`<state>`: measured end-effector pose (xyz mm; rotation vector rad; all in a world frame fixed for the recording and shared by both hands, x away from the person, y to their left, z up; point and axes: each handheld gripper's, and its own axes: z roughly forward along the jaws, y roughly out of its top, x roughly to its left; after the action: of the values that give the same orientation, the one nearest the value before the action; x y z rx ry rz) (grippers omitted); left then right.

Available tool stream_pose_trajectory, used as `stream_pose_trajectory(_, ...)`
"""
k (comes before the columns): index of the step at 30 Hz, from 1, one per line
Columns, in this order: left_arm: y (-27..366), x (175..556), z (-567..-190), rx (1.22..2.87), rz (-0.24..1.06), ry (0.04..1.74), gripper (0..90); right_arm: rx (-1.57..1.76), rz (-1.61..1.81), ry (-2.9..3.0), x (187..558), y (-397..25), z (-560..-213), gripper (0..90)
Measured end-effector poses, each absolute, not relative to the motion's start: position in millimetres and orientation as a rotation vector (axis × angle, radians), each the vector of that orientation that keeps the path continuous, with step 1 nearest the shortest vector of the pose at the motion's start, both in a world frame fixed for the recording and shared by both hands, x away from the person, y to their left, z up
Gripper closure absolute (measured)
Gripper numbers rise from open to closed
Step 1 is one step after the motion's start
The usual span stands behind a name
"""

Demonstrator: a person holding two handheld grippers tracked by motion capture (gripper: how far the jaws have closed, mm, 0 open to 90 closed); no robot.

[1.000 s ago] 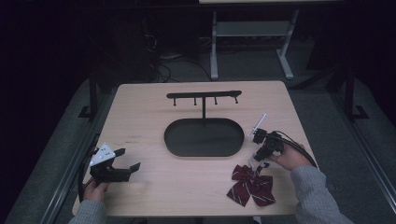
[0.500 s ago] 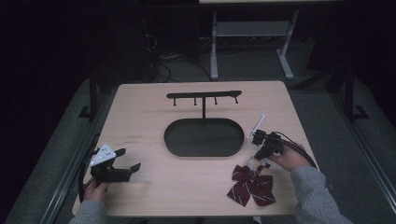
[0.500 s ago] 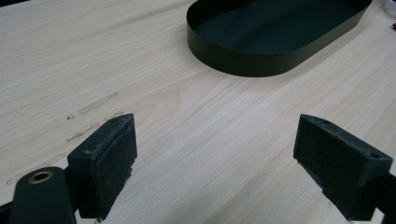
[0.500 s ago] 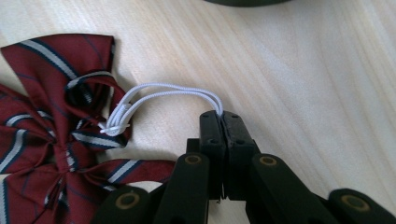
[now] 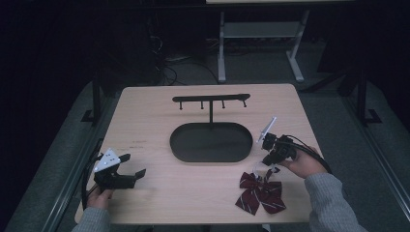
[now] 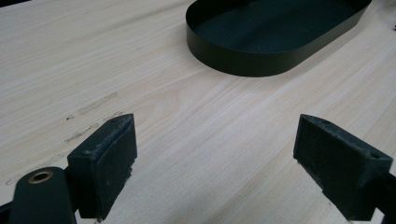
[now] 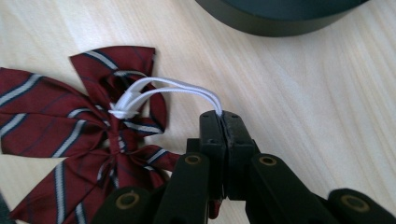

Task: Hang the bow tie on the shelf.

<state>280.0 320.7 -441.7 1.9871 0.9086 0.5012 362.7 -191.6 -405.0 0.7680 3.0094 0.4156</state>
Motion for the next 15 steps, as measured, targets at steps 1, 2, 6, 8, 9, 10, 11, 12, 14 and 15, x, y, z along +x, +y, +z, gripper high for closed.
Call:
stream_pose_trajectory(1, 321, 280, -442, 1.986, 0.501, 0.912, 12.9, 0.747, 0.432, 3.010, 360, -190, -400, 88.1)
stream_pose_trajectory(2, 321, 280, -442, 1.986, 0.501, 0.912, 12.9, 0.747, 0.432, 3.010, 360, -190, -400, 88.1)
stream_pose_trajectory(6, 320, 280, -442, 1.984, 0.501, 0.909, 12.9, 0.714, 0.465, 3.006, 356, -187, -390, 88.1)
stream_pose_trajectory(8, 320, 280, -442, 1.984, 0.501, 0.909, 12.9, 0.707, 0.467, 3.004, 356, -186, -388, 88.1)
stream_pose_trajectory(9, 320, 280, -442, 1.982, 0.500, 0.911, 12.9, 0.704, 0.469, 3.005, 355, -185, -386, 88.1)
stream_pose_trajectory(10, 320, 280, -442, 1.984, 0.500, 0.910, 12.9, 0.695, 0.476, 3.007, 354, -184, -384, 88.1)
stream_pose_trajectory(11, 319, 280, -442, 1.982, 0.500, 0.910, 12.9, 0.685, 0.479, 3.006, 353, -182, -381, 88.1)
stream_pose_trajectory(12, 319, 280, -442, 1.982, 0.500, 0.910, 12.9, 0.685, 0.479, 3.006, 353, -182, -381, 88.1)
stream_pose_trajectory(14, 319, 280, -442, 1.980, 0.500, 0.911, 12.9, 0.664, 0.491, 3.002, 352, -180, -376, 88.1)
stream_pose_trajectory(15, 319, 280, -442, 1.980, 0.500, 0.911, 12.9, 0.659, 0.499, 3.005, 351, -179, -375, 88.2)
